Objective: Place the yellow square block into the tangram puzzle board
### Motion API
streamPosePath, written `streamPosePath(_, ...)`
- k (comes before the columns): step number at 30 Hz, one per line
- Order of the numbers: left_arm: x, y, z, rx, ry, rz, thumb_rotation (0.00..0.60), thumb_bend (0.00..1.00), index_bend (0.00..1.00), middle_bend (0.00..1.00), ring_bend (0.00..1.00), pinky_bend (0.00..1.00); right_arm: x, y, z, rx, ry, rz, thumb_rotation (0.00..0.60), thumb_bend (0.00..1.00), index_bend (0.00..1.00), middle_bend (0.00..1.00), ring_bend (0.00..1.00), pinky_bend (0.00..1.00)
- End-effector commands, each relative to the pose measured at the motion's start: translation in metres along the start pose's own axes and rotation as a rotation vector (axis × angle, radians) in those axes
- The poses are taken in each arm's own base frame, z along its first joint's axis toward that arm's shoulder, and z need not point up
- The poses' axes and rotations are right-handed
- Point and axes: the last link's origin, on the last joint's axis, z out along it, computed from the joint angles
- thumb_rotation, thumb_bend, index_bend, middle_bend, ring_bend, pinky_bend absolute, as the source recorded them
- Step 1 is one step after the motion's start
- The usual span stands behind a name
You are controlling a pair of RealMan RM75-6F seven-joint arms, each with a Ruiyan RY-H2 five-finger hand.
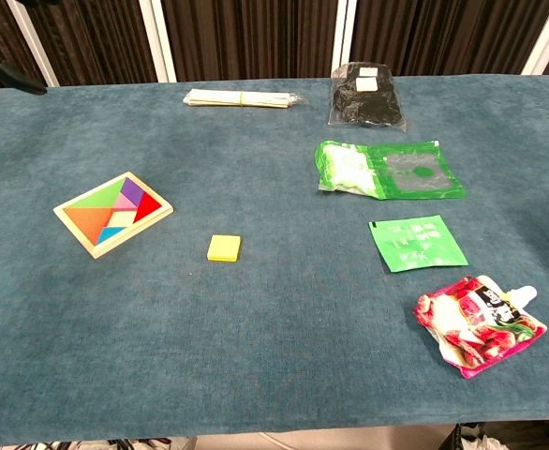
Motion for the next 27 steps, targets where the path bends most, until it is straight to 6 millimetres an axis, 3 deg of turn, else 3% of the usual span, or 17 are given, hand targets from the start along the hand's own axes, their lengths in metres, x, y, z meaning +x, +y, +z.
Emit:
streamPosePath(1,0.001,0.008,0.003,-0.021,0.002,-0.039,0.600,0.13,0.02,0.00,0.00,0.00,-0.001,-0.001,0.000,0.005,-0.004,-0.005,0.600,0.15,0.15,0.04,0.08,0.13)
streamPosePath(4,0.000,0.013,0.002,-0.034,0.003,-0.094,0.600,0.13,0.02,0.00,0.00,0.00,0.000,-0.001,0.000,0.010,0.001,-0.009,0.600,0.15,0.15,0.04,0.08,0.13)
streamPosePath(17,0.000,0.008,-0.006,-0.030,-0.044,-0.036,0.600,0.13,0.02,0.00,0.00,0.00,-0.002,0.006,0.002,0.016,-0.076,-0.064,0.600,0.15,0.15,0.04,0.07,0.13)
streamPosePath(27,-0.009,0.010,-0.001,-0.031,-0.045,-0.055,0.600,0.13,0.01,0.00,0.00,0.00,-0.001,0.006,0.002,0.010,-0.078,-0.054,0.600,0.15,0.15,0.04,0.07,0.13)
